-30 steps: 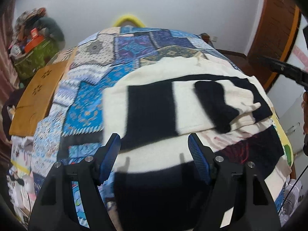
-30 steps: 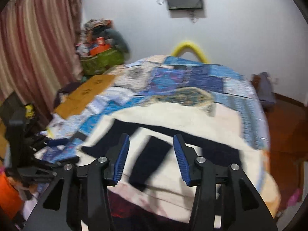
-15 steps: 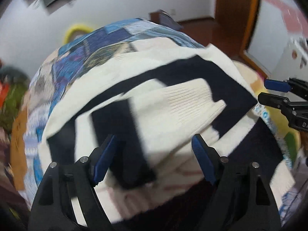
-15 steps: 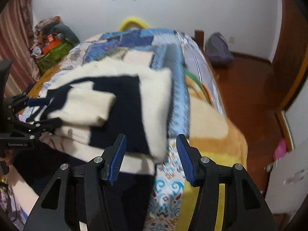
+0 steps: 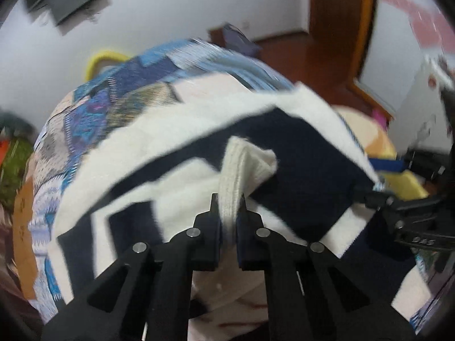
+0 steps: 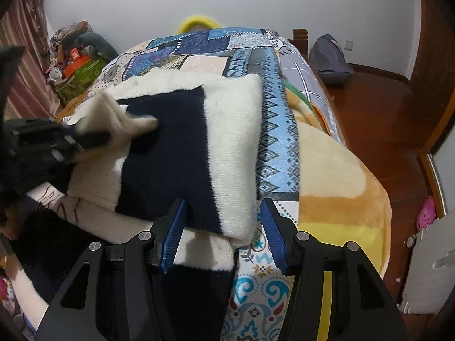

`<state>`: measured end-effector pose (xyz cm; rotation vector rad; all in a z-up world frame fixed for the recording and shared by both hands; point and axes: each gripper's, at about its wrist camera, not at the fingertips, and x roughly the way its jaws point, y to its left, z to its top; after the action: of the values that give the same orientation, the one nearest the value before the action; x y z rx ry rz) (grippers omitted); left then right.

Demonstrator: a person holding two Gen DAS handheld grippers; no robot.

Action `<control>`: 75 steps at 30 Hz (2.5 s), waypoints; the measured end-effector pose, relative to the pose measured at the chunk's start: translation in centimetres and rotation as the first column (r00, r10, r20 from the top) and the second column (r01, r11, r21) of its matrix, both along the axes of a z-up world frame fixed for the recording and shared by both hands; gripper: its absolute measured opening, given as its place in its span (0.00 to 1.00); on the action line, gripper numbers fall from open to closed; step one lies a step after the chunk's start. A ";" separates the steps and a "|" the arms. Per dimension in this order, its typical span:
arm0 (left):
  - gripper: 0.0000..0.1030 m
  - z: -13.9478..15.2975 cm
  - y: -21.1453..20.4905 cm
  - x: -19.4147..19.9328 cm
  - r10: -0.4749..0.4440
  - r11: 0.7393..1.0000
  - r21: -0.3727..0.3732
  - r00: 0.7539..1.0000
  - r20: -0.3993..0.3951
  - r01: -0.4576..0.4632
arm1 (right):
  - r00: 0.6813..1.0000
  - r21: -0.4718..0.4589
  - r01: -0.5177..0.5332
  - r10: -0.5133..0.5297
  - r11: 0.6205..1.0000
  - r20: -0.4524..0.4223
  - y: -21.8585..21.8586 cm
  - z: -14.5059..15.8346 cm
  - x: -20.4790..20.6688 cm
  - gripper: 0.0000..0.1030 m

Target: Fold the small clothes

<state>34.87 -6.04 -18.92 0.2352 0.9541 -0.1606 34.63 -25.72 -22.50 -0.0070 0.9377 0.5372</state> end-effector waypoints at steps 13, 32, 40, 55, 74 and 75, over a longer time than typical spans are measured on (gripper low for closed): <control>0.10 2.9 21.4 -7.2 0.387 0.915 -0.130 0.922 0.018 -0.381 | 0.999 -0.024 0.001 0.000 1.000 0.042 1.4 1.8 -0.4 0.48; 0.08 -2.0 26.6 -9.0 0.421 0.877 -0.220 0.904 -0.075 -0.427 | 0.996 -0.089 -0.029 0.037 0.996 0.082 5.3 2.6 -0.2 0.48; 0.35 -4.1 27.2 -10.5 0.459 0.867 -0.164 0.882 -0.106 -0.470 | 0.999 -0.100 -0.044 0.046 0.994 0.014 5.4 0.2 -0.2 0.48; 0.51 -3.1 25.1 -19.3 0.419 0.875 -0.186 0.891 -0.174 -0.447 | 0.994 -0.111 -0.076 0.067 0.991 -0.085 0.3 -0.1 -7.7 0.62; 0.09 -1.1 22.3 -25.1 0.293 0.893 -0.301 0.941 -0.172 -0.333 | 0.987 0.024 -0.122 0.124 0.992 -0.100 -0.2 0.4 -10.8 0.07; 0.09 -0.6 22.5 -24.7 0.296 0.892 -0.307 0.942 -0.160 -0.332 | 0.988 0.026 -0.128 0.130 0.991 -0.083 -0.1 0.9 -10.7 0.07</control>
<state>10.15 16.42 -19.50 -0.2422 1.0444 -0.0321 23.92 -25.83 -21.58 -0.0264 1.0186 0.6713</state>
